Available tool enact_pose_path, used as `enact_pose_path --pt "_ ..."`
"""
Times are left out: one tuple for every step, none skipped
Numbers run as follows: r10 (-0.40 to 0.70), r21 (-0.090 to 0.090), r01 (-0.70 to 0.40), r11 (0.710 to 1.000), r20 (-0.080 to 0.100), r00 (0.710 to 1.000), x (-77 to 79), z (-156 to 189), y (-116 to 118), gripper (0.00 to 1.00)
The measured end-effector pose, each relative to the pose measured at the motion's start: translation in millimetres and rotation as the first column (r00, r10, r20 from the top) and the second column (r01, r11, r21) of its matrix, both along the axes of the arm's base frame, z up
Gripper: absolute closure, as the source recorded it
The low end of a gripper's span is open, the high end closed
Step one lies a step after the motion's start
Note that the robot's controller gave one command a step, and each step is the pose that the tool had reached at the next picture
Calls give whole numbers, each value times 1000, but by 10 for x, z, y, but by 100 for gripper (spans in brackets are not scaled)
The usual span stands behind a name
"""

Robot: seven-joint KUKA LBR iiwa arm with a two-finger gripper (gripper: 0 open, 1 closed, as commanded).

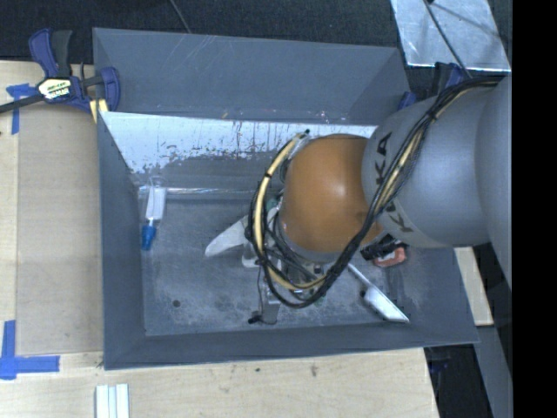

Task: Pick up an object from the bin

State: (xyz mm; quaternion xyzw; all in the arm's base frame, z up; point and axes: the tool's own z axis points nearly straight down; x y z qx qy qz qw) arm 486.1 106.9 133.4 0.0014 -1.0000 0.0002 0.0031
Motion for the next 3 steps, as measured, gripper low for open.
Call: enact_pose_path --pt "-3 1 3 1000 8 1000 19 44 -5 0" --pt "79 2 -79 997 9 997 291 1 -388 0" --pt "35 -2 -35 999 8 999 522 78 -586 0"
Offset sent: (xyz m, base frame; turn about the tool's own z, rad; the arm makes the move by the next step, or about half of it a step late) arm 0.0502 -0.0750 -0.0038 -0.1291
